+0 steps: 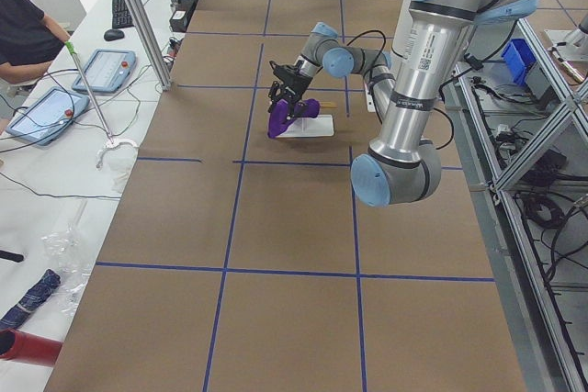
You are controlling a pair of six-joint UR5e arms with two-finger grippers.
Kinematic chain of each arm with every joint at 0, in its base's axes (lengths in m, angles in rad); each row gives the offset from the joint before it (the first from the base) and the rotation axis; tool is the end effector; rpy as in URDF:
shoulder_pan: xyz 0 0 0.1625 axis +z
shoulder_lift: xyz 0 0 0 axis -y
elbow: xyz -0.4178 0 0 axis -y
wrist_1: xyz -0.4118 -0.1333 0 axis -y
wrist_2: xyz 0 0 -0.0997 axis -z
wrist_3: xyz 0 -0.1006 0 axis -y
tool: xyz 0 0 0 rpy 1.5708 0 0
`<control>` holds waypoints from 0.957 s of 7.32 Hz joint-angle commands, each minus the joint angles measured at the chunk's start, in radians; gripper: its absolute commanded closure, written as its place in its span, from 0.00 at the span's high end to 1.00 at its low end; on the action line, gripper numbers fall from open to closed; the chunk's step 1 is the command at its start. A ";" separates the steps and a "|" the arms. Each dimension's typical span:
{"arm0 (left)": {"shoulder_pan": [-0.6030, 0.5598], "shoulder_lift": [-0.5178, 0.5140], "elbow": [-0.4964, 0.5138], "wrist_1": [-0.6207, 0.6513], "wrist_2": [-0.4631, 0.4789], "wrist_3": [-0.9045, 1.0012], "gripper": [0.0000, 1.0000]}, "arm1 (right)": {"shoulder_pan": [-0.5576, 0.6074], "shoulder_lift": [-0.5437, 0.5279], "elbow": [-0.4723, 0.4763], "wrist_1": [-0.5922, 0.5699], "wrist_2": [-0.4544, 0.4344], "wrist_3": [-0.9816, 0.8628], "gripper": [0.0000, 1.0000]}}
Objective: Hang towel on rack
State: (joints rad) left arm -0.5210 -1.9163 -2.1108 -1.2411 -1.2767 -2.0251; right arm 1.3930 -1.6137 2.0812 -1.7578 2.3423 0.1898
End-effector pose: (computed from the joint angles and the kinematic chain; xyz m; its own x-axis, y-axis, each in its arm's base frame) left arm 0.3854 -0.4085 0.2660 0.3948 -0.7108 -0.5822 0.8706 0.4919 -0.0103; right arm -0.0202 -0.4693 0.4360 0.6914 -0.1326 0.7102 0.0402 0.9885 0.1455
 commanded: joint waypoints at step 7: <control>-0.439 0.007 0.130 -0.211 -0.473 1.035 1.00 | 0.035 -0.060 -0.073 0.011 0.006 -0.016 1.00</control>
State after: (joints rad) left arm -0.8804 -1.9098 -2.0560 -1.3620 -1.6561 -1.1520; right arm 1.4161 -1.6600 2.0298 -1.7498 2.3424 0.1777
